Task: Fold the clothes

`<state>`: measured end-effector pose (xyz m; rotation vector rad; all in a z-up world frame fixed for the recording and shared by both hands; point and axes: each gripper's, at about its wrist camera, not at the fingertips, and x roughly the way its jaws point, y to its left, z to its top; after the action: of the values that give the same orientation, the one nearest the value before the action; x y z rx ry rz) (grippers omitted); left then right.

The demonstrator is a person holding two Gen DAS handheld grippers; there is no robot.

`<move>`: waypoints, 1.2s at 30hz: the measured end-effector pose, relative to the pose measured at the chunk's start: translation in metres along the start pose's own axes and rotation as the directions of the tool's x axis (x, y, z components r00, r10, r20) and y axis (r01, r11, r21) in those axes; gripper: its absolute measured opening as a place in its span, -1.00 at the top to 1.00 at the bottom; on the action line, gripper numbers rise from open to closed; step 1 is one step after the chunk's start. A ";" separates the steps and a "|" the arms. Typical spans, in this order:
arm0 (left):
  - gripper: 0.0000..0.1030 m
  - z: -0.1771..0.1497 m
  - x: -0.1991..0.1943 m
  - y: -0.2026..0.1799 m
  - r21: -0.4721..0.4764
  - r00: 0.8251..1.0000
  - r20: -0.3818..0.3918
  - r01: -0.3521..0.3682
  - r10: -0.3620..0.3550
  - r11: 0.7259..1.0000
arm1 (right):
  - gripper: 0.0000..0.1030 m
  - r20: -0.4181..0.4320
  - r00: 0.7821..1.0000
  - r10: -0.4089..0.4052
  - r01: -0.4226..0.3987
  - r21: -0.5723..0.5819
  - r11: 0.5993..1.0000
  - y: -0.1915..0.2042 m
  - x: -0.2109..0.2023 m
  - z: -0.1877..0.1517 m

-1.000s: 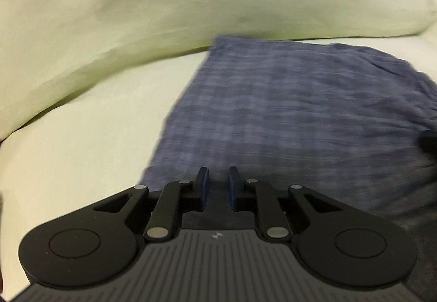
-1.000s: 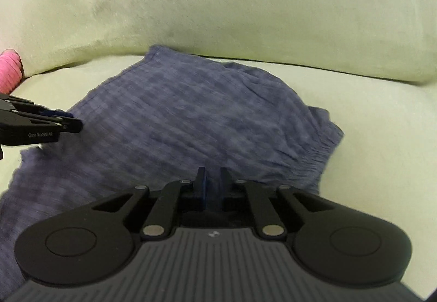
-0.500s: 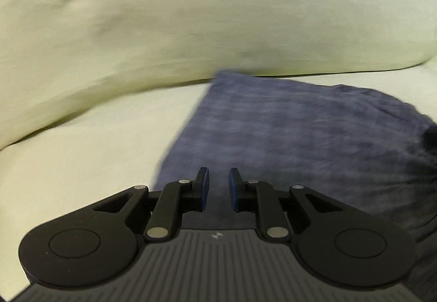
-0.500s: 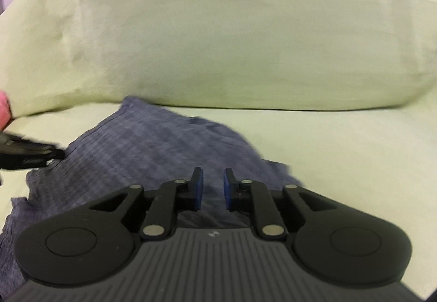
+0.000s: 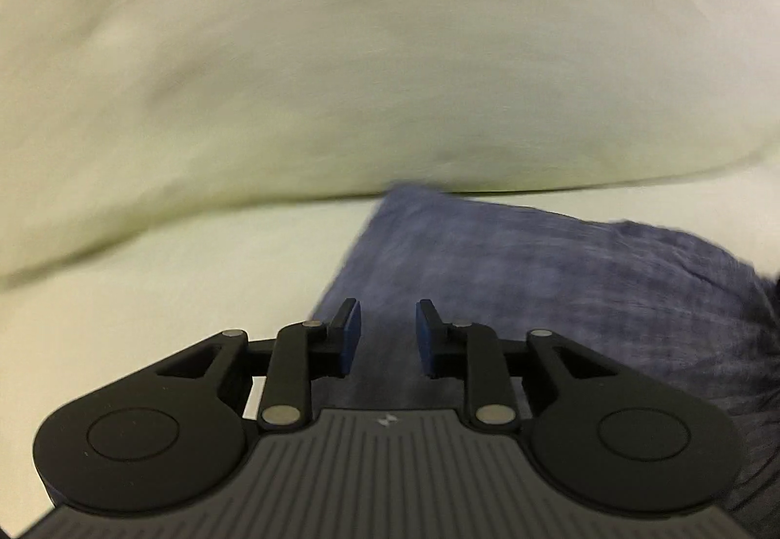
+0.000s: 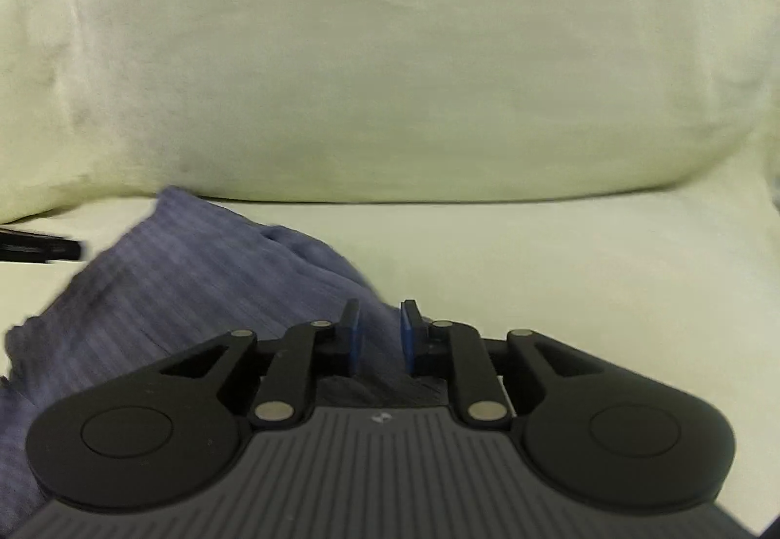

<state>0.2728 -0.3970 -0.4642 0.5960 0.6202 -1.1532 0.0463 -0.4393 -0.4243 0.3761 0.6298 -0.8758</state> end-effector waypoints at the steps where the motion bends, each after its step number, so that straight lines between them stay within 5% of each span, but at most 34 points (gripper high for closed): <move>1: 0.34 0.000 0.006 -0.002 0.005 1.000 -0.010 -0.003 0.003 1.000 | 0.72 -0.020 1.000 0.006 -0.007 -0.015 1.000 0.004 0.007 -0.001; 4: 0.24 -0.007 0.031 0.009 -0.006 0.996 -0.061 -0.065 0.065 0.998 | 0.78 -0.083 0.994 -0.064 0.062 -0.027 0.998 0.000 0.029 -0.009; 6: 0.13 -0.010 0.032 0.026 -0.050 0.995 -0.066 -0.076 0.073 0.996 | 1.00 -0.072 0.995 -0.068 0.070 0.015 0.997 -0.012 0.026 -0.011; 11: 0.15 -0.010 0.009 0.042 -0.053 0.989 -0.070 -0.132 0.128 0.990 | 1.00 -0.047 0.995 -0.088 0.091 0.072 0.993 -0.022 0.012 -0.005; 14: 0.14 -0.009 -0.016 0.041 -0.069 0.992 -0.054 -0.115 0.111 0.991 | 0.56 -0.015 0.993 -0.119 0.120 0.051 0.991 -0.005 -0.010 0.007; 23: -0.19 -0.035 -0.173 0.004 -0.103 0.999 0.015 -0.043 0.045 0.994 | 0.41 0.026 0.998 -0.059 0.057 0.067 0.996 0.043 -0.107 0.017; 29: -0.26 -0.080 -0.262 -0.012 -0.135 0.998 0.049 -0.026 0.033 0.990 | 0.29 0.039 0.999 -0.020 0.018 0.049 0.999 0.075 -0.185 -0.020; 36: -0.35 -0.113 -0.311 -0.022 -0.167 0.997 0.060 -0.037 0.047 0.985 | 0.20 0.042 0.998 -0.041 0.040 0.038 0.998 0.096 -0.248 -0.075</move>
<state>0.1489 -0.1246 -0.3218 0.4267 0.6397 -1.0649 -0.0220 -0.1950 -0.3154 0.3784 0.5840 -0.9331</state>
